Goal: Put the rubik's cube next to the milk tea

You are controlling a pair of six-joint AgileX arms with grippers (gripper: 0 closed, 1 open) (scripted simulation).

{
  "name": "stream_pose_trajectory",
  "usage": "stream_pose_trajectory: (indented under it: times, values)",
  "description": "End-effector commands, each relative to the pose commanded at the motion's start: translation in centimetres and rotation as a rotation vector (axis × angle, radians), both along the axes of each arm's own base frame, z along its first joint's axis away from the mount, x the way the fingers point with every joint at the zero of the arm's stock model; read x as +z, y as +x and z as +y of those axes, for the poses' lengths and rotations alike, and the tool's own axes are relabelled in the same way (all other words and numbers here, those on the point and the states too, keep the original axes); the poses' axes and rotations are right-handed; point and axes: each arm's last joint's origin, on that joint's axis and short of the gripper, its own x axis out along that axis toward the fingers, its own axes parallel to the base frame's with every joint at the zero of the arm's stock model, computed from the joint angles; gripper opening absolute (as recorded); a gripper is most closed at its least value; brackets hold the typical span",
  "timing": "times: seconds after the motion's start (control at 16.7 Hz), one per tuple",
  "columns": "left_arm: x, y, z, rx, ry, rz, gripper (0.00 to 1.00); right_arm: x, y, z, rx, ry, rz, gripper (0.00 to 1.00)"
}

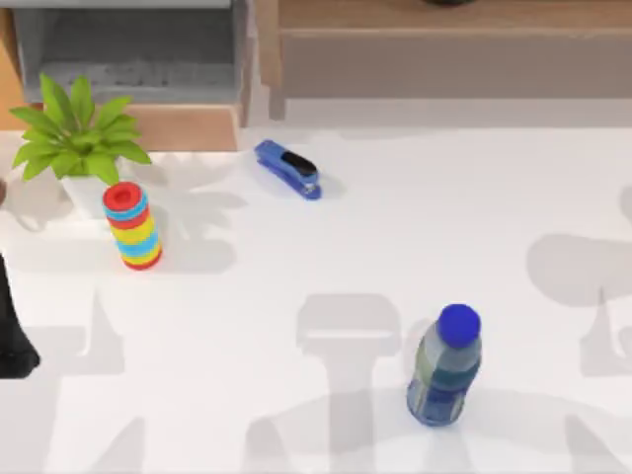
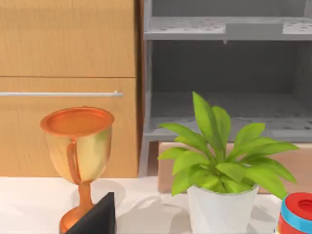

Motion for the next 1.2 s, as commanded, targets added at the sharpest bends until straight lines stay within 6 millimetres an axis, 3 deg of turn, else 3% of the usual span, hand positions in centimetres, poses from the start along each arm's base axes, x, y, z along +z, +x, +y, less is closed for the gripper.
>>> stream_pose_trajectory:
  times: [0.24,0.42,0.6,0.72,0.9,1.02,1.2]
  values:
    - [0.0,0.0,0.0,0.000,0.000,0.000,1.00,0.7,0.1,-0.1,-0.001,-0.001,-0.014,1.00]
    - [0.0,0.0,0.0,0.000,0.000,0.000,1.00,3.4,0.6,-0.3,-0.003,-0.004,-0.059,1.00]
    - [0.0,0.0,0.0,0.000,0.000,0.000,1.00,6.9,2.4,-0.9,-0.006,-0.013,-0.096,1.00]
    - [0.0,0.0,0.0,0.000,0.000,0.000,1.00,9.0,4.9,-1.5,-0.008,-0.018,-0.097,1.00]
    - [0.0,0.0,0.0,0.000,0.000,0.000,1.00,10.4,10.4,-3.3,-0.009,-0.019,-0.066,1.00]
    - [0.0,0.0,0.0,0.000,0.000,0.000,1.00,9.9,14.7,-5.0,-0.009,-0.015,-0.037,1.00]
    - [0.0,0.0,0.0,0.000,0.000,0.000,1.00,7.0,20.7,-8.0,-0.010,-0.005,0.003,1.00]
